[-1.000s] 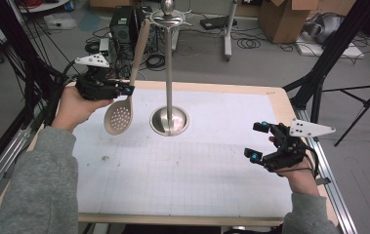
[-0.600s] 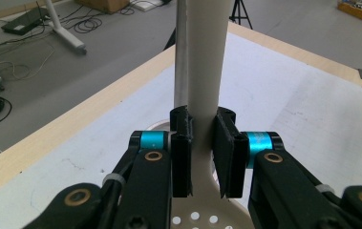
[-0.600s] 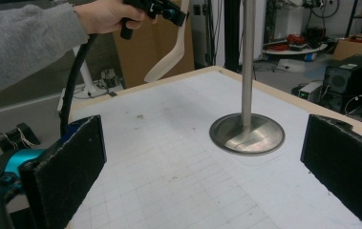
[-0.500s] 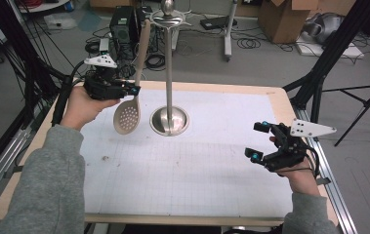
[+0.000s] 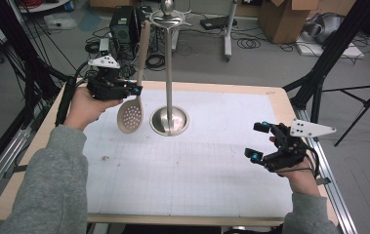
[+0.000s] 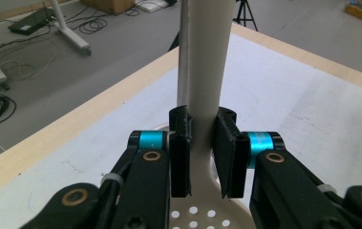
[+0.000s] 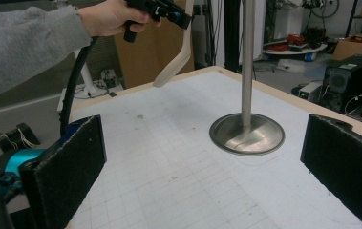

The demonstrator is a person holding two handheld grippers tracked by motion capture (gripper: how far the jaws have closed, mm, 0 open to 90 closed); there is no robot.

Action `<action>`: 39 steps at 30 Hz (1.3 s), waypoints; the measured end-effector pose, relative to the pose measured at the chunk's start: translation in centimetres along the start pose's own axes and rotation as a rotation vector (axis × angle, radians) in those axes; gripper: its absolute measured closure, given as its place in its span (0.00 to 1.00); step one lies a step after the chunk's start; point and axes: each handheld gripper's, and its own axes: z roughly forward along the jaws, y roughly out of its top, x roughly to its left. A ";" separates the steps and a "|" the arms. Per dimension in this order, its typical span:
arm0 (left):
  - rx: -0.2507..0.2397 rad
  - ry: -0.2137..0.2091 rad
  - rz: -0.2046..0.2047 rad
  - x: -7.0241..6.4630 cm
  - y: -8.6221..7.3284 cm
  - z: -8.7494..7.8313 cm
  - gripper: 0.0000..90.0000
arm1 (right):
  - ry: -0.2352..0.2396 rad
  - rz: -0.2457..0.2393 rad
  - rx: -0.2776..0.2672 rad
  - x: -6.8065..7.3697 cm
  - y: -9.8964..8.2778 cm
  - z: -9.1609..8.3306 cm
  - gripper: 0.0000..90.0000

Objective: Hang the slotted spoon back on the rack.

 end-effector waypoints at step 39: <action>-0.186 -0.048 0.033 -1.8 -4.3 -5.2 0.11 | -0.004 -0.013 0.030 0.2 0.0 0.6 0.00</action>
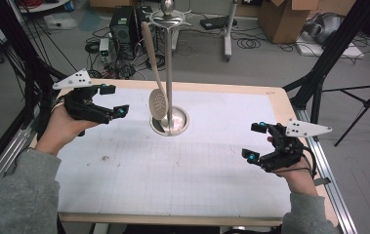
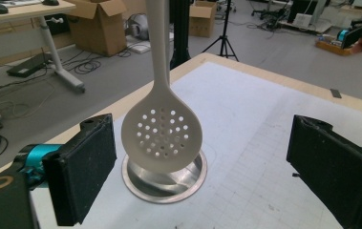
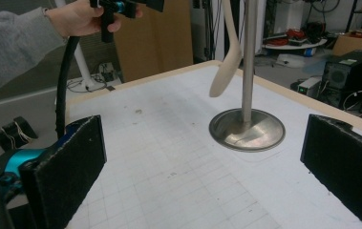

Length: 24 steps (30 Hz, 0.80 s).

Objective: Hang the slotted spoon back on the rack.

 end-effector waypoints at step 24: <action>-0.031 -0.016 -0.017 -2.7 -5.9 -3.6 0.11 | 0.010 -0.012 0.020 0.5 0.2 0.7 0.00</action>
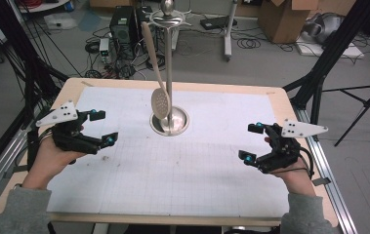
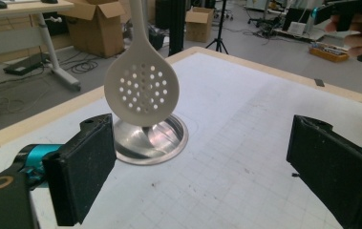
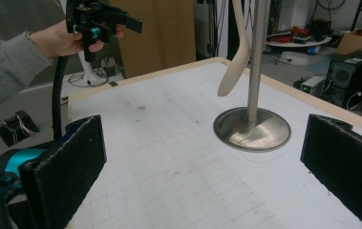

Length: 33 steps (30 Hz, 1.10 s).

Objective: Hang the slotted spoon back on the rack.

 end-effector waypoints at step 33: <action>-0.029 0.044 0.000 -0.8 -4.2 -3.3 0.11 | -0.016 -0.001 -0.003 -0.1 -0.2 0.0 0.00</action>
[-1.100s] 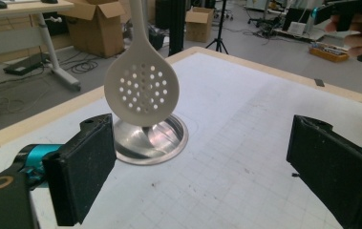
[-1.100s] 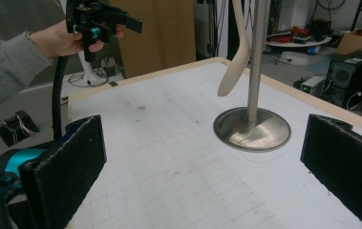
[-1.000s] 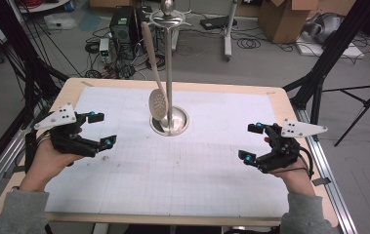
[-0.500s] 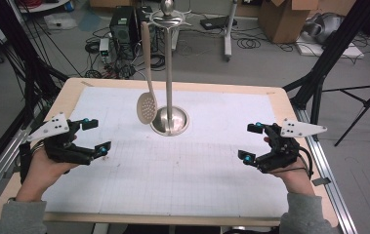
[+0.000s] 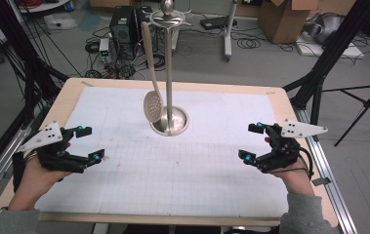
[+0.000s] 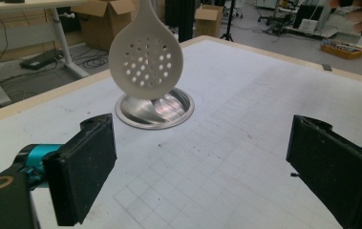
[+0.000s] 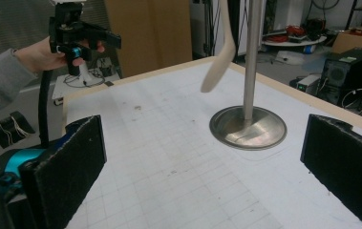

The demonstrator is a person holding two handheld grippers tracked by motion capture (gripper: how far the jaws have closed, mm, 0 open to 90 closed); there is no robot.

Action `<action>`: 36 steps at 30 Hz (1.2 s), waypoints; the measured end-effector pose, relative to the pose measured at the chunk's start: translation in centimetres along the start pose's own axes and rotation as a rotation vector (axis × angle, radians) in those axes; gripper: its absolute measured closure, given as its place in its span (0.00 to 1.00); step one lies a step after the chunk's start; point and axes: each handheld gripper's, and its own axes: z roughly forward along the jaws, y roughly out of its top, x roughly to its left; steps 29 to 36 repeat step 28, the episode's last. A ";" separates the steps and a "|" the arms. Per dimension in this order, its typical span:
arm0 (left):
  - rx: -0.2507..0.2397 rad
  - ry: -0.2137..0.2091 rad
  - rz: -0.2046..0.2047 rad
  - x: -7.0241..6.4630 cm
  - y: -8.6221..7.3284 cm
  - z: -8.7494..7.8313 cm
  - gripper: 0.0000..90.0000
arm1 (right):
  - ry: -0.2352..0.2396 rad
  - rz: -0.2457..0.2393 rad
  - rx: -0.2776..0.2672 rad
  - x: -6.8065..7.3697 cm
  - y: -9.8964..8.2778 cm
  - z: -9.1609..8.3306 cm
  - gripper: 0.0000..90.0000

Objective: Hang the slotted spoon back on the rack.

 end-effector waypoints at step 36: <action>0.002 0.104 -0.051 1.7 -2.8 -2.8 0.11 | -0.161 -0.007 -0.074 -0.7 -0.7 -1.1 0.00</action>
